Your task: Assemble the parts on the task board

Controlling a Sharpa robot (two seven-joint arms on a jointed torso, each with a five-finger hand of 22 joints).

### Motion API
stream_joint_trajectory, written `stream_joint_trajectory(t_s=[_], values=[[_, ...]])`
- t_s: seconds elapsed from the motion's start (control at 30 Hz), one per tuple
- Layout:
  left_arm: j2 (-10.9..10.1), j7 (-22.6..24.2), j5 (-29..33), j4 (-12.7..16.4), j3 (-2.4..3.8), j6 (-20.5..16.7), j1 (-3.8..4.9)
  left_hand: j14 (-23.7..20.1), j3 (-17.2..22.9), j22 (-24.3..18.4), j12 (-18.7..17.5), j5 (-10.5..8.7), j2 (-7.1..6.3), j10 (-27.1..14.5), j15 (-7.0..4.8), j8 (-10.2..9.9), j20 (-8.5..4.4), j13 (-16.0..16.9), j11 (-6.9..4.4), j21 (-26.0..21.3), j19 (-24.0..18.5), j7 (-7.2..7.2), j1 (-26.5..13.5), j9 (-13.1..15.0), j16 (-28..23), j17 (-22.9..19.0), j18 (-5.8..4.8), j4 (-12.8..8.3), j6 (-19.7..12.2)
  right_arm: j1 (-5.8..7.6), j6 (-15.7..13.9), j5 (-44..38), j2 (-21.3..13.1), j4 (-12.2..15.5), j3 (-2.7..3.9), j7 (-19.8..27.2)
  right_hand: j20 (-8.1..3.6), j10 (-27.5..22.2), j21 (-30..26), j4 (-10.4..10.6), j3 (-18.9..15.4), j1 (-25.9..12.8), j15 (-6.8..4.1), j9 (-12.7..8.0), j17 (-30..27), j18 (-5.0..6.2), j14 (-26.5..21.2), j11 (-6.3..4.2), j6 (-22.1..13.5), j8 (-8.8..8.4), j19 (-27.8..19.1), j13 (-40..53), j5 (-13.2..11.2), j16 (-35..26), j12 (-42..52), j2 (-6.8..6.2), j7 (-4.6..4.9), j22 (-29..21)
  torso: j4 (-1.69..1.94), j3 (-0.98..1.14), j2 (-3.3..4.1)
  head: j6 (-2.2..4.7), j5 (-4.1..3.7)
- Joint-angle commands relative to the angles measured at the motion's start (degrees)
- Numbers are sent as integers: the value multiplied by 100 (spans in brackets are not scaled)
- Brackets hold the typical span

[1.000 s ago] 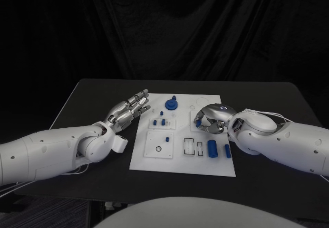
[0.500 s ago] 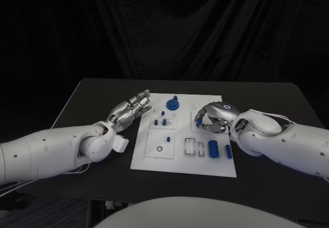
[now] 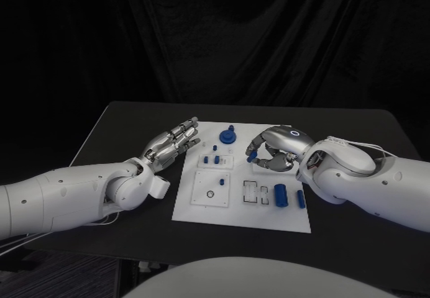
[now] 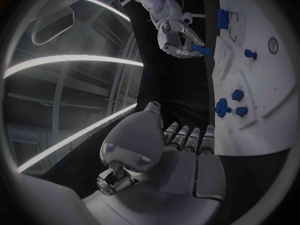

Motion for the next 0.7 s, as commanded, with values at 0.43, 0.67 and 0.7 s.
stream_joint_trajectory(t_s=[0.43,0.67,0.7], values=[[-16,694,0,16,4,37,-21,-2,20,-15,-35,24,-15,-22,-112,26,-21,-6,50,16,-6,113,44,9,-20,-8,165,40,37,-155,820,-805,871,41,-20,2,-9,84,166,16,-89,-107,-8,136,122,-137,105,1,18,30,114,-20,-29,79,-99,-35,-26,707,12,-3,4,-1,170],[-29,688,0,8,4,61,-29,-2,30,-9,-36,29,-1,-28,-100,27,-10,-8,32,18,-4,140,50,10,-20,-8,172,40,42,-285,1024,-1172,1317,-276,-20,26,-11,96,176,23,-108,-131,-9,168,110,-140,103,-1,25,37,121,-28,24,69,-142,-51,-36,709,7,-8,6,-1,219],[-25,694,0,4,4,68,-33,-2,30,-9,-36,29,0,-29,-99,27,-8,-8,29,18,-4,143,50,10,-20,-8,173,41,45,-299,1060,-1206,1377,-327,-20,21,-11,96,166,23,-109,-132,-9,169,96,-138,98,-1,25,37,118,-28,26,62,-144,-52,-36,706,7,-9,9,-1,215]])
